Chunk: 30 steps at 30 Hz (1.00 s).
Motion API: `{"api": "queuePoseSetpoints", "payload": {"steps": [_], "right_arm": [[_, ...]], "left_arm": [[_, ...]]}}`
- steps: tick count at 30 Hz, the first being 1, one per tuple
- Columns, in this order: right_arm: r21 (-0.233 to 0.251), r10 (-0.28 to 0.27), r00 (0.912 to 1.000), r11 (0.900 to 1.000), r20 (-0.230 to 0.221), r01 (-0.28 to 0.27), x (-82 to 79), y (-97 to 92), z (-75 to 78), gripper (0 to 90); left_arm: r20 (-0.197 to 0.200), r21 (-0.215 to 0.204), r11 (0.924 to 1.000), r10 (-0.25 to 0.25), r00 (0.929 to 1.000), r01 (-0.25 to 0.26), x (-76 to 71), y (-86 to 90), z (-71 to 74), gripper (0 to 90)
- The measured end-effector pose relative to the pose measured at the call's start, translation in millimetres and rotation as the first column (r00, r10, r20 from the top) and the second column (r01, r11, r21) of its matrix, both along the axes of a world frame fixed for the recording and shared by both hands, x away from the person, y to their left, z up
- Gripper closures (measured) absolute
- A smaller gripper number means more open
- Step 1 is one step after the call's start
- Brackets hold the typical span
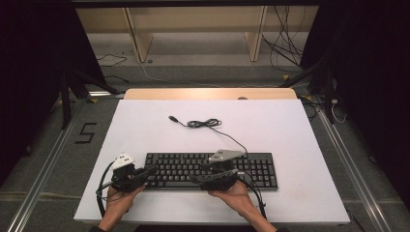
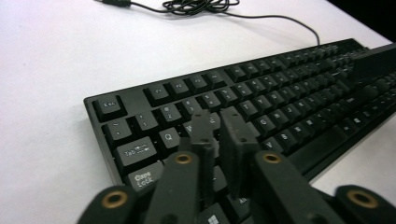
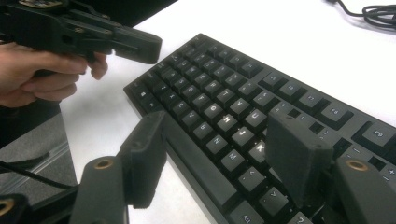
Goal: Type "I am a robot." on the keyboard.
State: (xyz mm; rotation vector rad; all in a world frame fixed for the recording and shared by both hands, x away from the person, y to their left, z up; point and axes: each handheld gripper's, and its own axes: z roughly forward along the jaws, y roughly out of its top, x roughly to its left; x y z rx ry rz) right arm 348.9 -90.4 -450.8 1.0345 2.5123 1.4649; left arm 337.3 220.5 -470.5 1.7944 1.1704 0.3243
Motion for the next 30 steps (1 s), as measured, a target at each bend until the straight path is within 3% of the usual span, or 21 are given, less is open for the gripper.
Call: {"api": "queuePoseSetpoints", "payload": {"steps": [6, 17, 30], "right_arm": [[0.006, 0.000, 1.0000, 1.0000, 0.004, 0.000, -2.1, -1.4, 1.0, 38.2], [0.014, 0.008, 0.9999, 0.9999, 0.008, -0.008, -6.2, -1.7, 2.3, 35.1], [0.015, 0.014, 0.9998, 0.9998, 0.014, -0.014, -10.4, -2.8, 3.9, 34.1]], "left_arm": [[-0.017, 0.015, 0.9997, 0.017, 0.9997, -0.017, 4.4, 0.8, -1.2, 88.9], [-0.058, 0.062, 0.9980, -0.007, 0.9983, 0.011, 12.2, -5.1, -6.9, 88.9], [-0.086, 0.084, 0.9964, -0.003, 0.9963, 0.010, 15.3, -5.4, -11.6, 88.9]]}}
